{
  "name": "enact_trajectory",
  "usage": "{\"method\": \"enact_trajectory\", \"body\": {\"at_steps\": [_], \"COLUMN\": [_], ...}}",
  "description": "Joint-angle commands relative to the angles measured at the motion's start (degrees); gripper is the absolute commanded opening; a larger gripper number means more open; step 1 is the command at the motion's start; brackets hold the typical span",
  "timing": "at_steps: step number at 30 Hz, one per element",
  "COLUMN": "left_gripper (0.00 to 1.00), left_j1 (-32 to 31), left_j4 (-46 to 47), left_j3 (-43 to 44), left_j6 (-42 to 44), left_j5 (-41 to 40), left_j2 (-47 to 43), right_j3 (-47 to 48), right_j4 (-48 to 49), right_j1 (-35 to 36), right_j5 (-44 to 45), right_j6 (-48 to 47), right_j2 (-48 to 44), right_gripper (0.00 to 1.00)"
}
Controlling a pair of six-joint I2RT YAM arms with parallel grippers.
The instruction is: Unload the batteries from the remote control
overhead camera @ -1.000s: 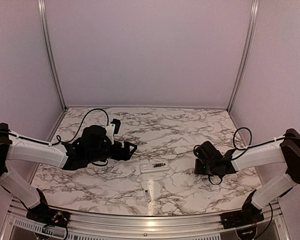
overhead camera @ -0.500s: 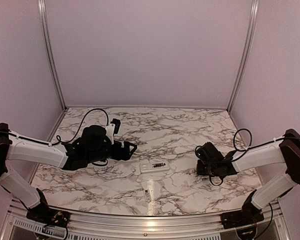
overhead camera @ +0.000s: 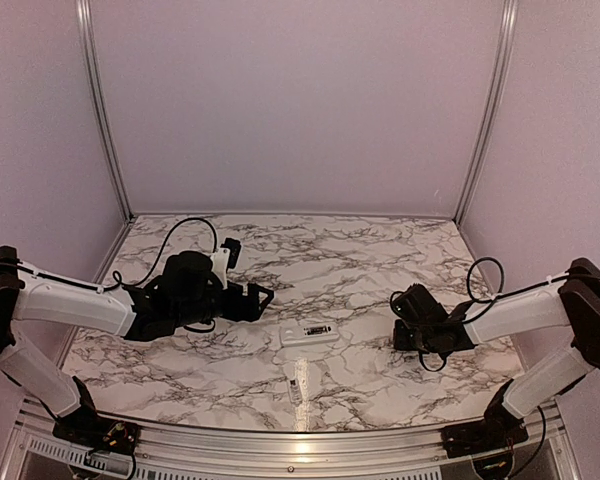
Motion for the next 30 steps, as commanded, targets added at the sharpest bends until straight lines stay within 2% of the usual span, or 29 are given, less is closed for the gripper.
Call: {"method": "enact_trajectory", "body": {"at_steps": [1, 8, 13, 22, 30], "left_gripper": [0.93, 0.93, 0.99, 0.99, 0.99], "left_j1": [-0.06, -0.14, -0.08, -0.12, -0.11], "left_j4": [1.26, 1.22, 2.15, 3.99, 3.61], "left_j3": [-0.85, -1.07, -2.16, -4.39, -5.06], "left_j6": [0.26, 0.46, 0.5, 0.25, -0.28], "left_j5": [-0.81, -0.59, -1.19, -3.3, -3.97], "left_j2": [-1.45, -1.88, -3.1, -5.76, -7.59], "right_j3": [-0.42, -0.1, -0.3, -0.56, 0.4], "right_j4": [0.39, 1.11, 3.43, 8.96, 13.12], "right_j1": [-0.52, -0.53, -0.52, 0.68, 5.82], "right_j5": [-0.67, -1.95, -4.76, -11.53, -14.56], "right_j6": [-0.56, -2.33, -5.45, -11.37, -14.42], "right_j2": [0.07, -0.23, -2.2, -7.1, -8.81], "right_gripper": [0.12, 0.0, 0.0, 0.0, 0.0]}}
